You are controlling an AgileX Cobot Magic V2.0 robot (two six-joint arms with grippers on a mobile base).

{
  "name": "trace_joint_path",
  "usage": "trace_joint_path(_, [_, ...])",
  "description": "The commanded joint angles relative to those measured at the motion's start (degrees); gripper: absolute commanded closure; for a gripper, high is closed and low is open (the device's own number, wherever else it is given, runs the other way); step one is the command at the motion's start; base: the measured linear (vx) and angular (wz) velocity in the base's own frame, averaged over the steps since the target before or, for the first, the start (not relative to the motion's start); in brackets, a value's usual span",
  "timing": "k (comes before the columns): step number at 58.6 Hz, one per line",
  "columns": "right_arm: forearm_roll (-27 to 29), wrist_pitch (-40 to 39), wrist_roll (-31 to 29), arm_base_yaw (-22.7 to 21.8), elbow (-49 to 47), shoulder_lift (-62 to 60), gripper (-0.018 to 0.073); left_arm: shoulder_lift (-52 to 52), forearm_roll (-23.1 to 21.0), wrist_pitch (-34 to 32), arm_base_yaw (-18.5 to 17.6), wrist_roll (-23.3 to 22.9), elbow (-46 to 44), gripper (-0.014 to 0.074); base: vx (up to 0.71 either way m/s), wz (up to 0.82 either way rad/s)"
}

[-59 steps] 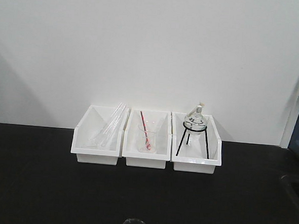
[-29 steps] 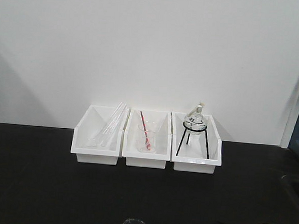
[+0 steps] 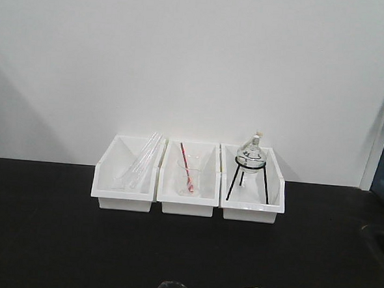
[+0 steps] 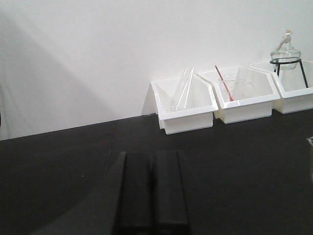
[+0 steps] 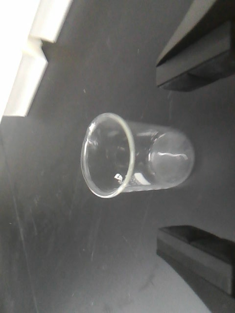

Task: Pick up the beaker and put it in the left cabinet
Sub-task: 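Close the right gripper around the clear glass beaker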

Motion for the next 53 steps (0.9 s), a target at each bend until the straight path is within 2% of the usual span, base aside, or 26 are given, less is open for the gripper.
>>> trace_joint_path(1, [1.79, -4.10, -0.78, 0.81, -3.62, 0.38, -0.0046, -1.06, -0.18, -4.28, -0.03, -0.15, 0.90, 0.0595, 0.00, 0.00])
trace_joint_path(16, [1.89, -1.86, -0.72, 1.37, -11.18, 6.46, -0.0046, -1.06, -0.18, -4.28, -0.03, -0.15, 0.90, 0.0595, 0.00, 0.00])
trace_joint_path(38, [-0.67, -1.58, 4.91, 1.37, -20.43, 12.23, -0.0041, -1.06, -0.18, -4.28, -0.03, -0.15, 0.90, 0.0595, 0.00, 0.00])
trace_joint_path(53, [-1.29, -0.61, 6.17, 1.37, -24.01, 14.32, -0.0025, -1.06, -0.18, -4.28, -0.03, -0.15, 0.90, 0.0595, 0.00, 0.00])
